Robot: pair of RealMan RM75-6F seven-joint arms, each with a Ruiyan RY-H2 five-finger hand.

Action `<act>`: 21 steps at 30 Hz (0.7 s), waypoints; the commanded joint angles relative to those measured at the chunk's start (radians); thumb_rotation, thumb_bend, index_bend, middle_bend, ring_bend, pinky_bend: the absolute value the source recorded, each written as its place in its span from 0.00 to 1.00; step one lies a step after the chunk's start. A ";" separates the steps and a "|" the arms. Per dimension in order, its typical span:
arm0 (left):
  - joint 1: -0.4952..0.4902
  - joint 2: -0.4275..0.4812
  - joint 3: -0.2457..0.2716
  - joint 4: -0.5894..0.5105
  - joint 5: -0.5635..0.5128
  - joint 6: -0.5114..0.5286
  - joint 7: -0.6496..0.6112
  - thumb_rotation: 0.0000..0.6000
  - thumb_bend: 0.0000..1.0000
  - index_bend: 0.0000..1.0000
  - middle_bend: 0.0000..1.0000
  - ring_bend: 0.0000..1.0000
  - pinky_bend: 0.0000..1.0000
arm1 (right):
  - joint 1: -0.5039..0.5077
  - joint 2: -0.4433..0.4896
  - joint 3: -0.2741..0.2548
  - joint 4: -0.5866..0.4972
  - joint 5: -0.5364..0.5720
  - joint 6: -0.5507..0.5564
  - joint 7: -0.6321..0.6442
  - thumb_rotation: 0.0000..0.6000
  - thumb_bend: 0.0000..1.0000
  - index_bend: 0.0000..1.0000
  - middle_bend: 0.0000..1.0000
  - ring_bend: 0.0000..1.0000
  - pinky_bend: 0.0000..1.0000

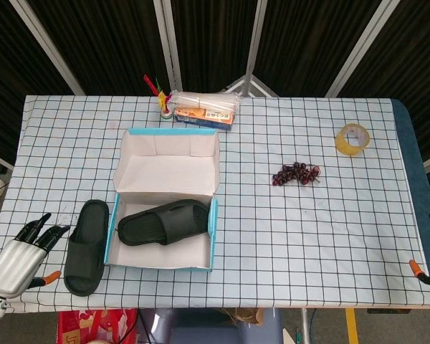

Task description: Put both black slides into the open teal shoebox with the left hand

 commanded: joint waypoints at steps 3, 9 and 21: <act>0.038 -0.099 0.012 0.109 0.059 0.015 0.039 0.73 0.10 0.16 0.19 0.00 0.16 | 0.001 0.000 -0.001 0.002 0.001 -0.003 0.003 1.00 0.31 0.03 0.11 0.19 0.13; 0.046 -0.148 0.013 0.144 0.070 0.000 0.034 0.67 0.09 0.16 0.18 0.00 0.15 | 0.000 0.001 -0.002 0.006 -0.009 0.002 0.012 1.00 0.31 0.03 0.11 0.19 0.13; 0.084 -0.237 0.001 0.251 0.068 0.011 0.089 0.65 0.07 0.16 0.16 0.00 0.15 | -0.002 -0.008 -0.001 0.016 -0.029 0.024 0.025 1.00 0.31 0.03 0.11 0.19 0.13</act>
